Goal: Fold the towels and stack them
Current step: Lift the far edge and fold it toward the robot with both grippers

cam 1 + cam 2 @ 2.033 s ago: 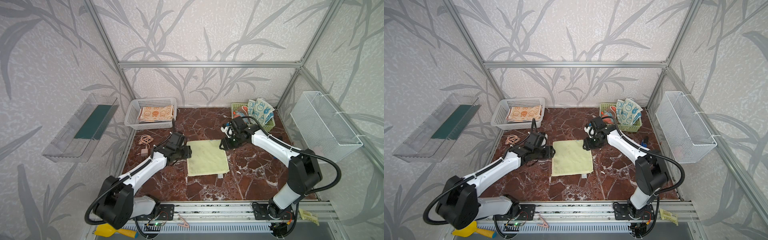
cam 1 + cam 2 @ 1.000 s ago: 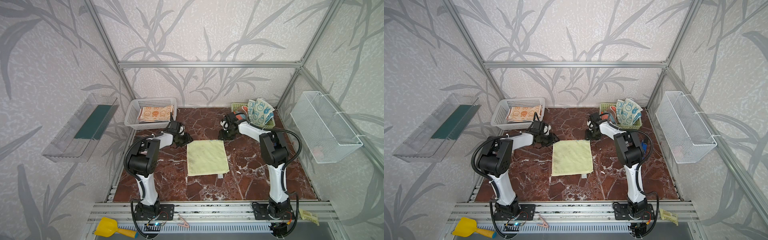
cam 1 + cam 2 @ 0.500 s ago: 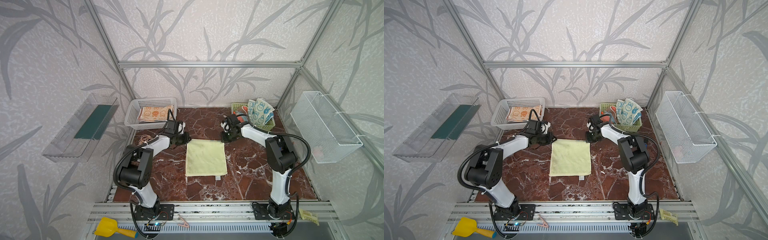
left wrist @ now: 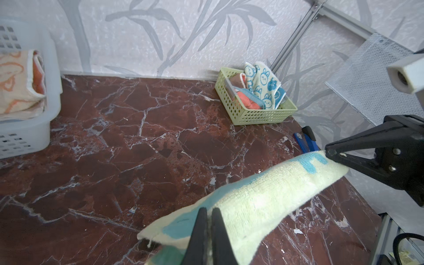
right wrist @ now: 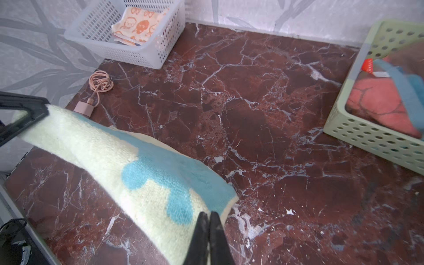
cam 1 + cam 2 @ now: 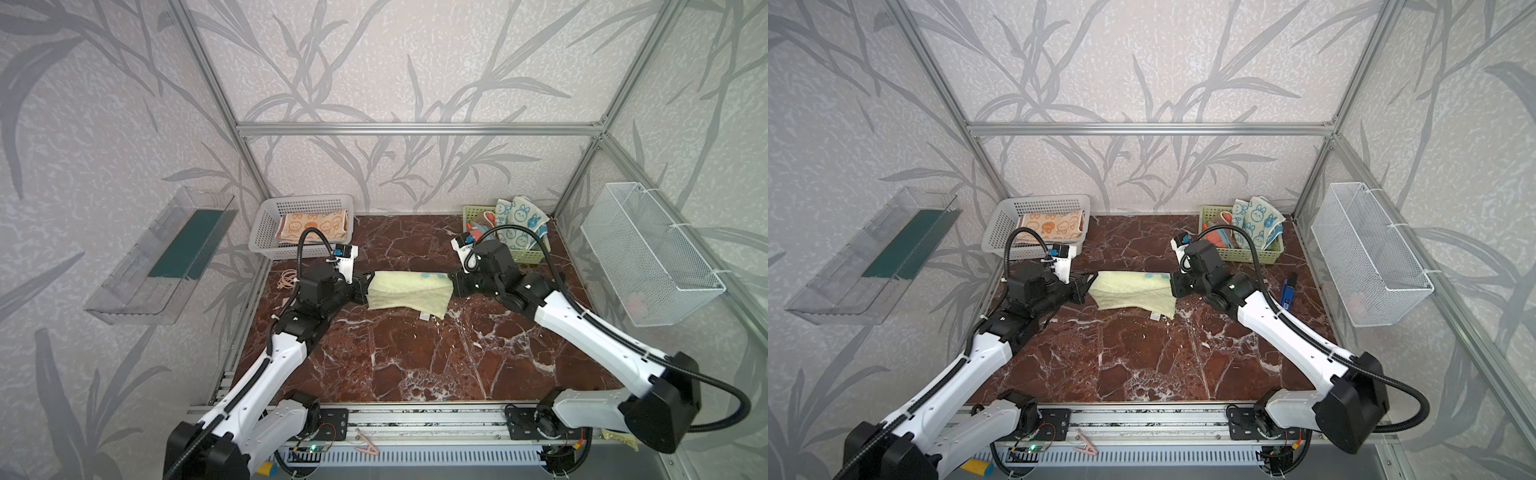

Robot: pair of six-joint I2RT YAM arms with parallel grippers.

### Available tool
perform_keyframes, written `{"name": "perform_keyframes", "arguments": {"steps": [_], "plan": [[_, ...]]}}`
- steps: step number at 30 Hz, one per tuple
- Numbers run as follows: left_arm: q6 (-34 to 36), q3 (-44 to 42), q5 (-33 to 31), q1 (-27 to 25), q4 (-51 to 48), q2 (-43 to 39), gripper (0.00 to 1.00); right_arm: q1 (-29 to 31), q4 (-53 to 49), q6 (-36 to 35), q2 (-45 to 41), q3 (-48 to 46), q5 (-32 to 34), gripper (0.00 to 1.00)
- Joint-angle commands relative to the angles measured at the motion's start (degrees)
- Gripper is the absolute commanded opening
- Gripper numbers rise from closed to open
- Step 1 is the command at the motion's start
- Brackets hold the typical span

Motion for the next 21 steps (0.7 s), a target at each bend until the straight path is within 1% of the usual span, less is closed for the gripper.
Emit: {"name": "perform_keyframes", "arguments": {"steps": [1,5,8,10,14,18,21], "plan": [[1.59,0.38,-4.59,-1.65,-1.96,-5.69,0.0,1.74,-0.23,1.2,-7.86,-2.98,8.22,0.0],[0.32,1.2,-5.22,-2.87,-6.02,-8.33,0.0,2.28,-1.7,3.75,-13.86,-6.54,9.88,0.0],[-0.67,1.7,-4.06,-2.81,-5.97,-6.08,0.0,1.76,-1.3,2.37,-12.36,-7.01,10.8,0.0],[-0.79,2.38,-2.85,-2.7,-4.6,-2.45,0.0,-0.23,-0.37,1.25,-8.25,-6.15,8.32,0.0],[-1.08,4.09,-1.37,-1.04,-0.69,9.01,0.0,-5.6,4.79,-0.53,3.67,-3.77,0.08,0.0],[-2.09,4.02,0.25,2.53,11.11,21.83,0.0,-9.58,12.5,-3.85,17.79,0.37,-4.32,0.0],[-2.84,7.54,3.08,4.43,17.41,32.05,0.0,-11.67,15.82,-5.15,26.54,5.41,-6.43,0.0]]}}
